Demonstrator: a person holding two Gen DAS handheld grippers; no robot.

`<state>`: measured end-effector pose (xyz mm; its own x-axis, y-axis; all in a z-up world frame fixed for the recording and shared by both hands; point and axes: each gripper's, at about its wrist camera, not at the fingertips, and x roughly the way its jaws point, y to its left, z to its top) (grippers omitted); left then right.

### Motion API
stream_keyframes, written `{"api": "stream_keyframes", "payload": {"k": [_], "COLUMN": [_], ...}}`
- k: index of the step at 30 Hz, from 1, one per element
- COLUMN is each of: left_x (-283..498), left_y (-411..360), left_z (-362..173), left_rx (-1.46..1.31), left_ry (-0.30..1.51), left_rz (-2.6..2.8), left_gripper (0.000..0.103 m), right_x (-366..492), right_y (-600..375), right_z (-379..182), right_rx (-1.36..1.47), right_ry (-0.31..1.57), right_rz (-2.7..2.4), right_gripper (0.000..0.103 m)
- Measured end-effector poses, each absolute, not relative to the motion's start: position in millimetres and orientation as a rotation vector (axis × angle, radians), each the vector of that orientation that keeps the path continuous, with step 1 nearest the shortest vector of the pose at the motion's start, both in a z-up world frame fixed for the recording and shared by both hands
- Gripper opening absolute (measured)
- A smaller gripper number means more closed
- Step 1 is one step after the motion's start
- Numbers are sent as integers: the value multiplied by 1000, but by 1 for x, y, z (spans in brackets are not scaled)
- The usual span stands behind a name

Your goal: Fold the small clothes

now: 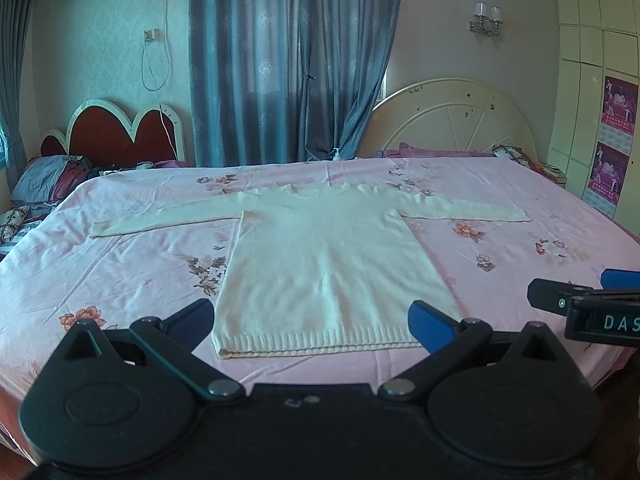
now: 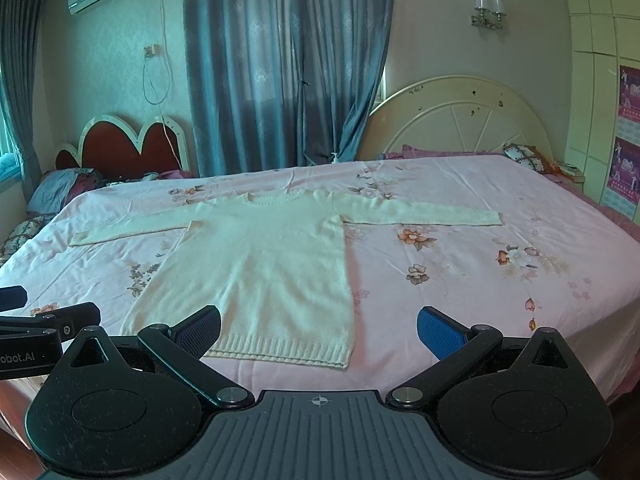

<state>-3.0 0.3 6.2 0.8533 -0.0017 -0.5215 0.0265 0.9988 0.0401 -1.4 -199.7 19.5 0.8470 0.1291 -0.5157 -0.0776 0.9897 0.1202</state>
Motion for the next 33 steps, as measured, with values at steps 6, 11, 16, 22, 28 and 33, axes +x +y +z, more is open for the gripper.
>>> {"api": "stream_keyframes", "payload": {"k": [6,11,16,22,28,33], "left_x": [-3,-3,-4,-5,-4,7], "left_y": [1,2,1,1,2,6], "left_z": [7,7,7,6,6,4], "left_rx": [45,43,45,45,42,46], "left_ry": [547,547,542,542,543,551], "left_rz": [-13,-13,-15,-16,-16,-20], "left_gripper": [103,103,103,103,103,103], "right_x": [-1,-1,0,0,-1,14], "right_y": [-200,-200,-202,-201,-200,-201], "right_z": [19,19,18,18,18,14], "right_rx": [95,96,92,92,95,111], "right_ry": [548,548,551,549,549,553], "right_rz": [109,109,113,112,114,114], "right_gripper": [103,103,103,103,103,103]}}
